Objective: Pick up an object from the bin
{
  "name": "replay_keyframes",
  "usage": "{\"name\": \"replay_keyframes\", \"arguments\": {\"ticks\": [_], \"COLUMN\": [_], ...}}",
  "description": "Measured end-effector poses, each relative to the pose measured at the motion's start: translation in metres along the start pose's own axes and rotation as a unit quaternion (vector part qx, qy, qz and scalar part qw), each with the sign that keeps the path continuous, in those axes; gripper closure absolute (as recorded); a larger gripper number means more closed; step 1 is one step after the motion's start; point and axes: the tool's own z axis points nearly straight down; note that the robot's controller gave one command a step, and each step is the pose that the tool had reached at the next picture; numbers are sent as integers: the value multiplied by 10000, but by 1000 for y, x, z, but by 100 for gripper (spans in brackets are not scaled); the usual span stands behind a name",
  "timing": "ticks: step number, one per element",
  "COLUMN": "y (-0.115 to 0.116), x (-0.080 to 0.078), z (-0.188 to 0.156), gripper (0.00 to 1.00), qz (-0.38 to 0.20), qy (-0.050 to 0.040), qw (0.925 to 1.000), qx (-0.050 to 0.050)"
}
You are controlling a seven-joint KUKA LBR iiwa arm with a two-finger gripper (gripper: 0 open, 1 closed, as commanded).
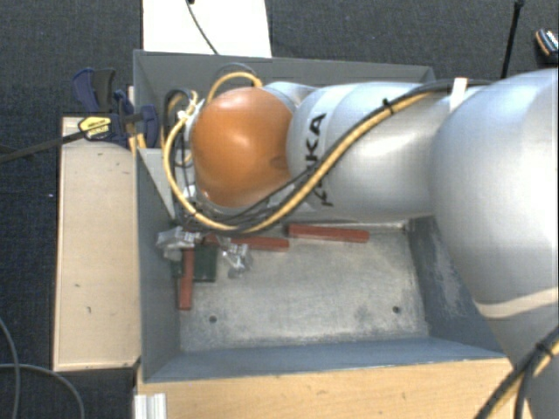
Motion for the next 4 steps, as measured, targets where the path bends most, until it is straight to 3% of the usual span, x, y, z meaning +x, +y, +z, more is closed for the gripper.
{"name": "replay_keyframes", "arguments": {"ticks": [1,2,3,4], "y": [-8,-9,-12,-13], "x": [-2,-3,-1,-1], "z": [46,44,43,28], "gripper": [0,0,100,100], "qz": [-1957,-1909,-1883,-1825], "qy": [11,3,27,6], "qw": [9807,9816,9821,9832], "qx": [-20,-19,1,-4]}}
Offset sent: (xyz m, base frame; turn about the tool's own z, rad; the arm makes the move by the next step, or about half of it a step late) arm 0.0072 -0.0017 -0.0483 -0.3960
